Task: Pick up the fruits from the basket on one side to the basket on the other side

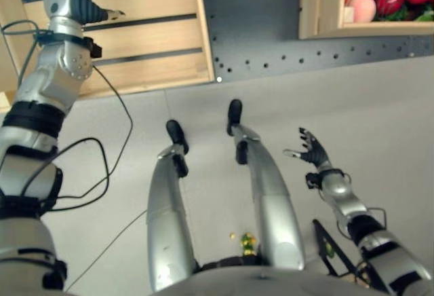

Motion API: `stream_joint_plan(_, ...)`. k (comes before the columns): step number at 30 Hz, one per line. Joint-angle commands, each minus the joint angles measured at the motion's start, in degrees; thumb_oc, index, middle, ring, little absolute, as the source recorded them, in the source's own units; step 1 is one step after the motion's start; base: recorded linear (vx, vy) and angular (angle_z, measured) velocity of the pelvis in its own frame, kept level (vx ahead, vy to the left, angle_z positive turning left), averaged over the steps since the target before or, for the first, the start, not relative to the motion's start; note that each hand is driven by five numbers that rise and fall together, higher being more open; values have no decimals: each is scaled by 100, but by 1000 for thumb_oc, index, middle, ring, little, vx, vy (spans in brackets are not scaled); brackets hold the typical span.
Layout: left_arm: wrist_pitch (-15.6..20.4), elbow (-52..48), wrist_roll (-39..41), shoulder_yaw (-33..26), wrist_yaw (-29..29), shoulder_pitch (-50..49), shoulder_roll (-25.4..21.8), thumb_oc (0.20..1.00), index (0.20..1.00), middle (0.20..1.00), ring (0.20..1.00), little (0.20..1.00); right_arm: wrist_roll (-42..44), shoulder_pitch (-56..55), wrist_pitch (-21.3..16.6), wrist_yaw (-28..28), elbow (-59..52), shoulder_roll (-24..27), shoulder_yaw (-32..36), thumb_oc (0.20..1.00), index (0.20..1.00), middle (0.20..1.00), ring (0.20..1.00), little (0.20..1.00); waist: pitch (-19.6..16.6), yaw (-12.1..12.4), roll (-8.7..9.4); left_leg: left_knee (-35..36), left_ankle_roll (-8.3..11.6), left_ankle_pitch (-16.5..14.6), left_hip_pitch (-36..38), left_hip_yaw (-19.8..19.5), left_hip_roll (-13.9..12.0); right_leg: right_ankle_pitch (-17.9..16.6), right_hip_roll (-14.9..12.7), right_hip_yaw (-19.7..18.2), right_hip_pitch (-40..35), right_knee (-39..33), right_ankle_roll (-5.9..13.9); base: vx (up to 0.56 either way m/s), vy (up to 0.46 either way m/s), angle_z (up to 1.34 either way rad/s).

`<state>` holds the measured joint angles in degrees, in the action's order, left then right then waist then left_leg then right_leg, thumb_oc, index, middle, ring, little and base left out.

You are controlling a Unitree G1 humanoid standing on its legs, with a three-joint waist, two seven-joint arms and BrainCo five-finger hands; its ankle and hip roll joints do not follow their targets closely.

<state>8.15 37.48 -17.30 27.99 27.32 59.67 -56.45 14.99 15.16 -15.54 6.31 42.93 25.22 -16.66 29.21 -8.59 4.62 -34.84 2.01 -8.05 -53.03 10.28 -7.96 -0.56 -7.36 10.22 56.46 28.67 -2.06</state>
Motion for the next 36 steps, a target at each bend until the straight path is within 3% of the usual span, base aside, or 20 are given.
stream_joint_plan(1,122,-454,-203,-486,344,-354,-239,1000,1000,1000,1000,1000,200,-383,-164,-39,-86,130,-106,1000,1000,1000,1000,1000,-552,72,-59,99,-115,-372,261,-71,104,727,-151,79,-361,112,750,0,0,0)
stream_joint_plan(11,77,-462,-326,-434,536,-116,-179,1000,1000,1000,1000,1000,197,-298,-155,-33,38,114,-170,1000,1000,1000,1000,1000,-507,86,-3,256,-122,-295,347,-93,120,682,-193,123,-433,75,779,0,0,0)
stream_joint_plan(24,-94,473,-421,676,393,1203,133,1000,1000,1000,1000,1000,320,-187,-153,-64,214,71,-297,1000,1000,1000,1000,1000,-718,-115,-6,400,-76,-258,379,-29,88,633,-142,66,-426,-91,795,23,1,0)
stream_joint_plan(36,-182,1135,-198,1072,193,1811,512,1000,1000,1000,1000,1000,425,-204,-148,-76,203,-19,-365,1000,1000,1000,1000,1000,-846,-242,-30,405,-68,-269,374,-19,44,654,-81,21,-369,-57,799,14,-5,-2)
